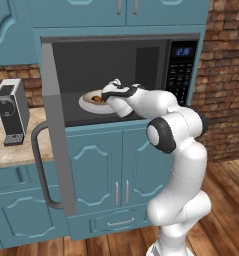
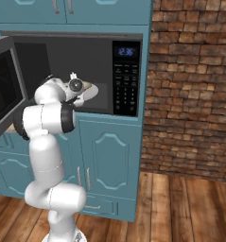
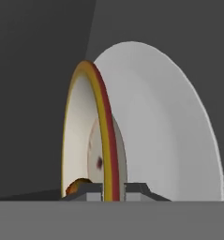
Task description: Remove the apple from the bowl and place it on the small plate. Then place the bowl with only the chicken drumstick in the microwave, close the door, and press the start button to microwave the chicken drumstick.
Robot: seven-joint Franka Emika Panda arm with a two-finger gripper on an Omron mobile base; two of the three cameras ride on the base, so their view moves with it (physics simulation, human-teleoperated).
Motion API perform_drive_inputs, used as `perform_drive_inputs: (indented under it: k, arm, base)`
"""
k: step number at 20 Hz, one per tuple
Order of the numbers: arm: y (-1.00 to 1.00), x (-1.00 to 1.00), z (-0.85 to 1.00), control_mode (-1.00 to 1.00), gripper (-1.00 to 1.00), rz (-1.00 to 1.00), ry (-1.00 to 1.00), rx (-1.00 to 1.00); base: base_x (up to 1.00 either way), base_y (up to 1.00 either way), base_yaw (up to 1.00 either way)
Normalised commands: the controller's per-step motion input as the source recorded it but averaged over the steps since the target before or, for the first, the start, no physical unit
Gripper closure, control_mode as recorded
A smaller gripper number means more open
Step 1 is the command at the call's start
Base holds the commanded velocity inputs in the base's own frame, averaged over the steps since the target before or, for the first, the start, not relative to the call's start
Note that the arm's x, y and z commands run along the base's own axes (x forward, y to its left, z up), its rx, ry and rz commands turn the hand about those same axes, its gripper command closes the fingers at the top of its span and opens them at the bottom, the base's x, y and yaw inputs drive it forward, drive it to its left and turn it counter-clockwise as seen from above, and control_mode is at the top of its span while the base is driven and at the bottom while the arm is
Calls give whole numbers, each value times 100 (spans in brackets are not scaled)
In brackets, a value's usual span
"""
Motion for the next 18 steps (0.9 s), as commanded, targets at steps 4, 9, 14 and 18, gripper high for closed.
perform_drive_inputs:
  k: [4, 9, 14, 18]
  arm:
    - [2, -10, -2, -100, -100, 0, 0, 0]
    - [0, -56, 3, -100, -100, 0, -4, 0]
    - [-7, -94, 5, -100, -100, 2, -3, 0]
    - [-12, -16, -5, -100, -100, 0, 1, 0]
  base:
    - [0, 0, 0]
    - [0, 0, 0]
    - [0, 0, 0]
    - [0, 0, 0]
